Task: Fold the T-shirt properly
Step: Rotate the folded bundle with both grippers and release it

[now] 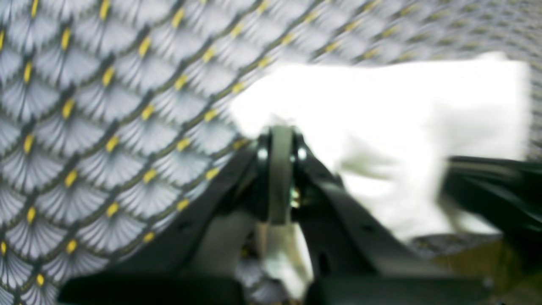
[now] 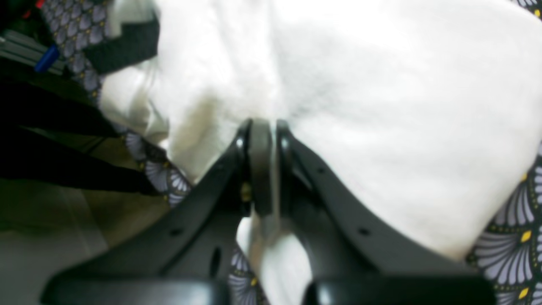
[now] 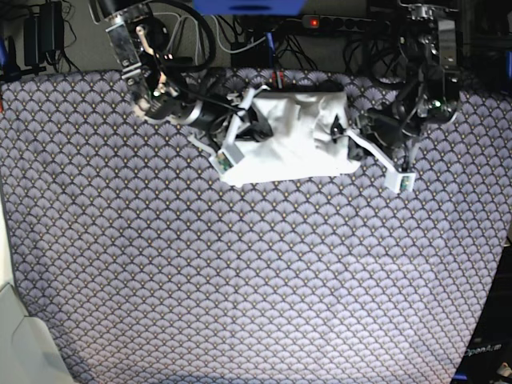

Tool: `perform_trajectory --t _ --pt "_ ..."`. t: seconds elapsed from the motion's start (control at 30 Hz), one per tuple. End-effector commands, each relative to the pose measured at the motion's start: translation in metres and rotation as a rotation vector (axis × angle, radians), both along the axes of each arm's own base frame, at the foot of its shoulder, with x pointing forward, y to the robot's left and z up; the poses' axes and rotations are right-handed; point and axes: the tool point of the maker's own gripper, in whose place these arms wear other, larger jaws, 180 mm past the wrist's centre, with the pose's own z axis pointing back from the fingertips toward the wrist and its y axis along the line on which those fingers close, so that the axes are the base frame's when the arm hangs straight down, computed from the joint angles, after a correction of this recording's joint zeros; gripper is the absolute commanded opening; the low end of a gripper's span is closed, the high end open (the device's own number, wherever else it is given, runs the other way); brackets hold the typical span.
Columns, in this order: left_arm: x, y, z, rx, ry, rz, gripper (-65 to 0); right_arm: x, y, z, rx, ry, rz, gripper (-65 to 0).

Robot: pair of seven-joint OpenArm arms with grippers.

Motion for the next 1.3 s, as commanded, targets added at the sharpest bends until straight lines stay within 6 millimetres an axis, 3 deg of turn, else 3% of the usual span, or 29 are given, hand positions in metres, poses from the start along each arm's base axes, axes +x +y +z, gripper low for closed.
perform_trajectory --t 0.0,0.1,0.27,0.37,0.43,0.5,0.63,0.73,0.87,1.03,1.27 --pt "0.011 0.006 0.008 0.002 -0.034 0.003 -64.6 0.007 0.003 0.012 0.028 -0.038 -0.001 -64.0" --pt "0.021 0.012 -0.002 0.001 -0.009 0.019 -64.6 0.006 0.003 0.012 0.027 -0.036 0.001 -64.0" --pt "0.040 0.013 -0.003 -0.011 -0.014 0.031 -64.6 0.006 0.003 0.011 0.025 -0.033 0.005 -64.0" --pt "0.049 0.013 0.011 -0.013 -0.051 0.027 -64.6 0.006 -0.002 0.010 0.011 -0.038 0.008 -64.0" --pt "0.052 0.015 0.025 0.007 -0.091 0.016 -64.6 0.009 -0.002 0.024 0.017 -0.081 0.014 -64.0" --pt "0.053 0.033 0.040 0.040 -0.132 0.035 -64.6 0.009 -0.003 0.038 0.025 -0.124 0.019 -64.0" --pt "0.034 0.066 0.060 0.093 -0.178 0.100 -64.6 0.008 -0.006 0.072 0.037 -0.223 0.033 -64.0" --pt "0.002 0.080 0.053 0.132 -0.138 0.127 -64.6 0.004 -0.008 0.083 0.034 -0.252 0.045 -64.0" --pt "-0.044 0.057 0.026 0.131 -0.020 0.038 -64.6 0.001 -0.024 0.075 0.007 -0.233 0.014 -64.0" --pt "-0.078 0.028 0.002 0.124 0.083 -0.081 -64.6 0.003 -0.042 0.068 -0.020 -0.218 -0.030 -64.0" --pt "-0.096 0.016 -0.017 0.228 0.126 -0.175 -64.6 0.005 -0.052 0.066 -0.047 -0.220 -0.037 -64.0"
